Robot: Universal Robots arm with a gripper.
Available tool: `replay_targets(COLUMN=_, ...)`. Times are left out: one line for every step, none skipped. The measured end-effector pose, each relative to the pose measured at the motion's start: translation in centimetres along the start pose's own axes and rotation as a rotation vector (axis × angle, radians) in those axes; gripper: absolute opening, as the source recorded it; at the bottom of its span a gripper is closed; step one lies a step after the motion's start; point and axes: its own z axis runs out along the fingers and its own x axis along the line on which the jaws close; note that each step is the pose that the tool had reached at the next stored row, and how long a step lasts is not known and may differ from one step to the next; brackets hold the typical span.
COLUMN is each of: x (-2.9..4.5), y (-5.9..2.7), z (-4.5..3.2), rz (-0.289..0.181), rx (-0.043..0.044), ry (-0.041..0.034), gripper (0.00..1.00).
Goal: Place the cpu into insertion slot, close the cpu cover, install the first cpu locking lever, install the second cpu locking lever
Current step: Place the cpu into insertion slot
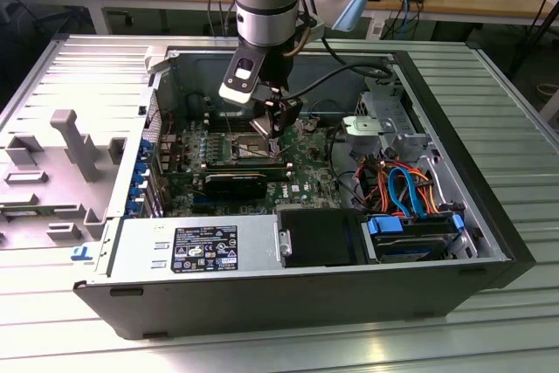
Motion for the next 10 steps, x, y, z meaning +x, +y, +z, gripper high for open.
replay_targets(x=0.0, y=0.0, z=0.01, rz=0.001, rx=-0.0001, ry=-0.0001, gripper=0.55)
replay_targets(x=0.0, y=0.0, z=0.01, rz=0.002, rx=-0.0001, ry=-0.0001, gripper=0.55)
replay_targets(x=0.0, y=0.0, z=0.01, rz=0.003, rx=-0.0002, ry=-0.0002, gripper=0.55)
replay_targets(x=0.0, y=0.0, z=0.02, rz=0.005, rx=-0.0002, ry=-0.0003, gripper=0.55)
replay_targets(x=0.0, y=0.0, z=0.02, rz=0.005, rx=-0.0002, ry=-0.0004, gripper=0.55)
replay_targets(x=0.0, y=0.0, z=0.02, rz=0.006, rx=-0.0002, ry=-0.0004, gripper=0.55)
replay_targets(x=0.0, y=0.0, z=0.02, rz=0.007, rx=-0.0002, ry=-0.0005, gripper=0.55)
replay_targets(x=0.0, y=0.0, z=0.03, rz=0.008, rx=-0.0002, ry=-0.0006, gripper=0.55)
replay_targets(x=0.0, y=0.0, z=0.03, rz=0.009, rx=-0.0003, ry=-0.0007, gripper=0.55)
replay_targets(x=0.0, y=0.0, z=0.03, rz=0.01, rx=-0.0002, ry=-0.0007, gripper=0.55)
